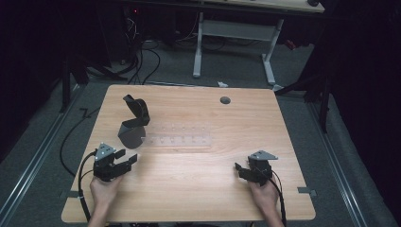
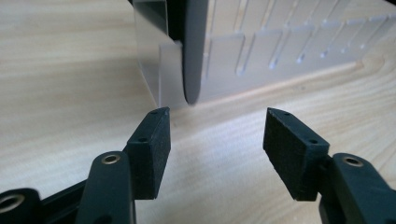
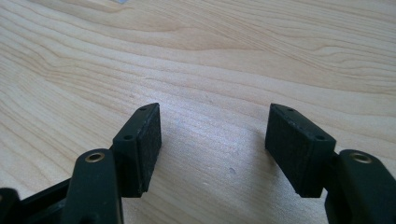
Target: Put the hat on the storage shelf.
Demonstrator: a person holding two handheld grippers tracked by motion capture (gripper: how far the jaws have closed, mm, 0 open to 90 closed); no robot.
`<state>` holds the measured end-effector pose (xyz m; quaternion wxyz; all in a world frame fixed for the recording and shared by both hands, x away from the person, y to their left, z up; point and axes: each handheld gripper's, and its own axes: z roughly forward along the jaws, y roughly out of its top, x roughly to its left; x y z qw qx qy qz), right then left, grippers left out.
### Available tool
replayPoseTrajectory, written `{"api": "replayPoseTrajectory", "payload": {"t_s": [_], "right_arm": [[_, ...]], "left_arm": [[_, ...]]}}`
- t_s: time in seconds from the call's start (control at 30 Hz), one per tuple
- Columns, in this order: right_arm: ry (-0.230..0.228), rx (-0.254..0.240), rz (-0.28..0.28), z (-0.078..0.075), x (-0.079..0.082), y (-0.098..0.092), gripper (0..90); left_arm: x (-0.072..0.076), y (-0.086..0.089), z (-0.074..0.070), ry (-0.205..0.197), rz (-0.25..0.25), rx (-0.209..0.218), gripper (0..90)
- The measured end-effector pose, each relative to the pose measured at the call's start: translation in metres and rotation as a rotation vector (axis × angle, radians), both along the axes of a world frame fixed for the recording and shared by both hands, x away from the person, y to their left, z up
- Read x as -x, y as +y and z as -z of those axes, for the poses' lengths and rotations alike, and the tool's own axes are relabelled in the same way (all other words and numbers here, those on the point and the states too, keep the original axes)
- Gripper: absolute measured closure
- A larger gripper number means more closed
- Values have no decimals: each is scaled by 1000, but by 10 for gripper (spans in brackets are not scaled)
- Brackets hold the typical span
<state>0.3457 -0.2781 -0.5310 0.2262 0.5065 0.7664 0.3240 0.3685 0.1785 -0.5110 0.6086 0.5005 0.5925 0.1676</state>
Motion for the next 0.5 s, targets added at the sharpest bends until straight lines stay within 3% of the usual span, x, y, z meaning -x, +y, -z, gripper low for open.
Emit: {"api": "replayPoseTrajectory", "payload": {"t_s": [0.17, 0.3, 0.43, 0.5], "right_arm": [[-1, 1, -1, 0, 0, 0, 366], [-1, 1, -1, 0, 0, 0, 366], [-1, 0, -1, 0, 0, 0, 365], [-1, 0, 0, 0, 0, 0, 365]], "left_arm": [[5, -6, 15, 29, 13, -40, 415], [9, -14, 24, 26, 20, -120, 408], [9, -20, 36, 52, 29, -203, 389], [9, -21, 36, 52, 28, -202, 371]]}}
